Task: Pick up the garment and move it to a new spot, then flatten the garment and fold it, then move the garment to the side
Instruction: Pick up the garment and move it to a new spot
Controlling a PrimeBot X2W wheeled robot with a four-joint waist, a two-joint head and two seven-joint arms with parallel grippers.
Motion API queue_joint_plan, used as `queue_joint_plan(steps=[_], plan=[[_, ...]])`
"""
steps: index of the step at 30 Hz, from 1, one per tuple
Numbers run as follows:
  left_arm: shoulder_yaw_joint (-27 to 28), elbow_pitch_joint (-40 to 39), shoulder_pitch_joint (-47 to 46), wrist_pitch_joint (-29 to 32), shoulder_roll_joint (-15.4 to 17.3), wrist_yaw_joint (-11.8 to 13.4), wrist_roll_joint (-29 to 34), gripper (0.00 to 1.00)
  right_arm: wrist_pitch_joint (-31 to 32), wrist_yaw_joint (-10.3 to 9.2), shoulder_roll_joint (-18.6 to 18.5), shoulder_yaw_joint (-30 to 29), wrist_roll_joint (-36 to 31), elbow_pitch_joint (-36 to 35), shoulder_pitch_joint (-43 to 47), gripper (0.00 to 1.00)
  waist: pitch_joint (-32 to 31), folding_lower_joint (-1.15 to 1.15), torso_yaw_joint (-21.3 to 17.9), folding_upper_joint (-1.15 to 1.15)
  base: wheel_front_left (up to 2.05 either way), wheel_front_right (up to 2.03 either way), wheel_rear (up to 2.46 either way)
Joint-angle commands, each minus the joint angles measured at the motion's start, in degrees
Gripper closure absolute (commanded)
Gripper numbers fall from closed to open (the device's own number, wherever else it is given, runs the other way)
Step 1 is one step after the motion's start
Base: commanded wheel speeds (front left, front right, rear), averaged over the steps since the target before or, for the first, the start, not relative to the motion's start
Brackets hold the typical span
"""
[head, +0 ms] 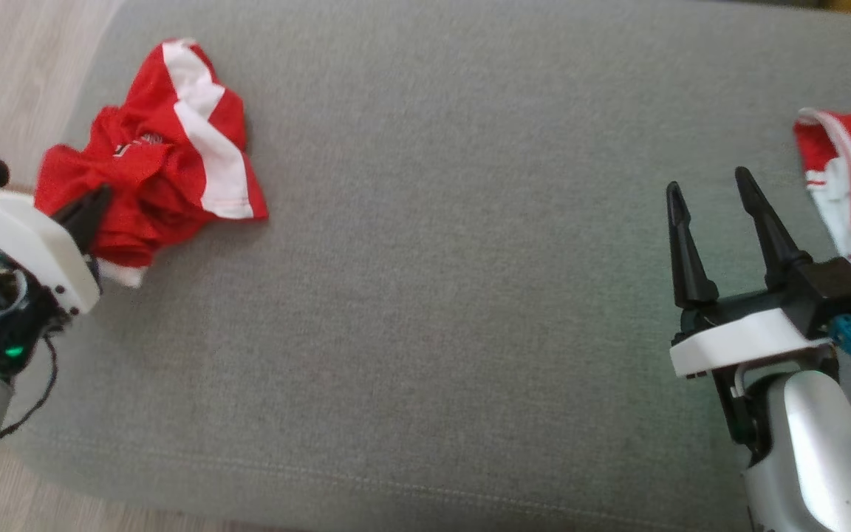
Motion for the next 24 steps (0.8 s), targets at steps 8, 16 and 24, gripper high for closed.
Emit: queue_joint_plan(steps=[8,16,24], plan=[[2.42,-15.74,1.64,2.54,4.15,2.2,-3.41,1.0,-2.79,0.0,0.51,-0.62,1.95,0.89,-2.1,0.0,-6.3,0.0,-4.68,0.0,0.0,0.0,0.0],[1.2,-30.09,4.71,5.31,-0.53,9.13,-5.5,1.0,-1.6,0.0,-0.03,-0.54,1.81,0.85,-4.53,0.0,-8.2,0.0,-10.96,0.0,0.0,0.0,0.0],[-1.84,-32.66,2.7,3.36,-7.93,13.28,-2.94,1.0,-0.27,0.0,-2.03,2.08,3.28,0.19,-9.39,0.0,-5.7,0.0,-17.24,0.0,0.0,0.0,0.0]])
